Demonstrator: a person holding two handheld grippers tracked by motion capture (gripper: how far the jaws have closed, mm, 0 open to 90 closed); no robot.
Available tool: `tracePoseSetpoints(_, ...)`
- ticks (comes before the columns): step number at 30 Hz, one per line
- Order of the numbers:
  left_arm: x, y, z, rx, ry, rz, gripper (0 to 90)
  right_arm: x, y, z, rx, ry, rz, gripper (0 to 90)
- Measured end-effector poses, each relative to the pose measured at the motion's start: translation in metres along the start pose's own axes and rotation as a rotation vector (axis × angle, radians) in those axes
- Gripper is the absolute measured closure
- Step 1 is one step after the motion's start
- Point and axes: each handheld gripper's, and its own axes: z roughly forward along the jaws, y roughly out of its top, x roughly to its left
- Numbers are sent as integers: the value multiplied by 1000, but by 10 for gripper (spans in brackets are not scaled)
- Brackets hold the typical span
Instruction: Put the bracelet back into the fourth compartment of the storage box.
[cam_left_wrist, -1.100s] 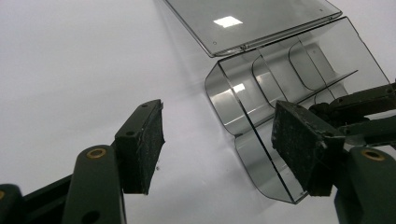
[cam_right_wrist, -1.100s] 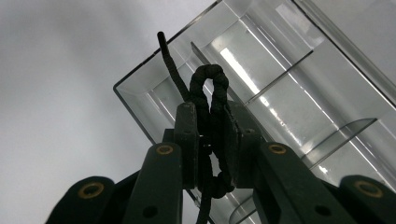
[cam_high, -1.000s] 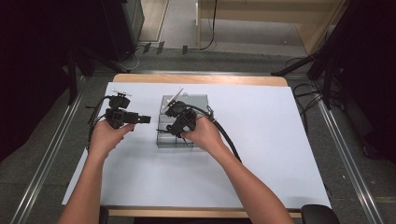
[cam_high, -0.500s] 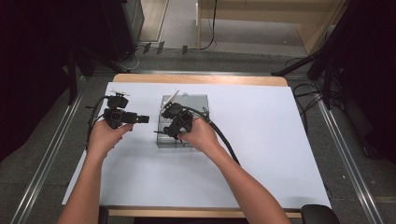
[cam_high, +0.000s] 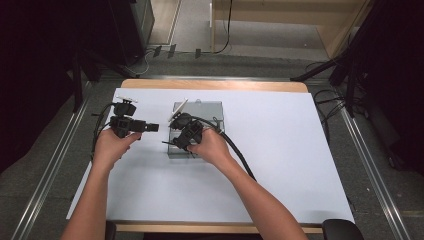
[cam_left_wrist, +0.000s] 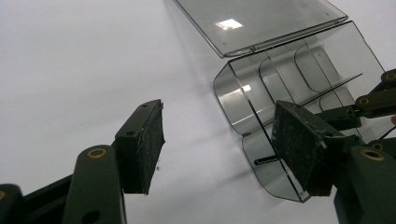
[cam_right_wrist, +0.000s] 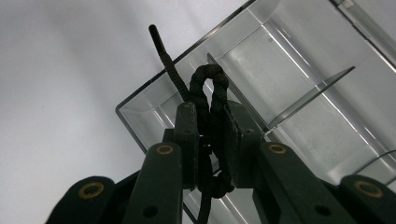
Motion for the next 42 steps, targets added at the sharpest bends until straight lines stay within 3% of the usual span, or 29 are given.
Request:
tracePoseSetpoints(16, 0, 0, 0, -3, 2, -3, 354, 0, 1, 12, 8, 8, 16, 784)
tracePoseSetpoints(27, 2, -1, 0, -2, 1, -4, 355, 4, 1, 23, 16, -1, -10, 784)
tracePoseSetpoints(42, 3, -1, 0, -1, 4, -7, 354, 2, -2, 33, 31, 14, -3, 781)
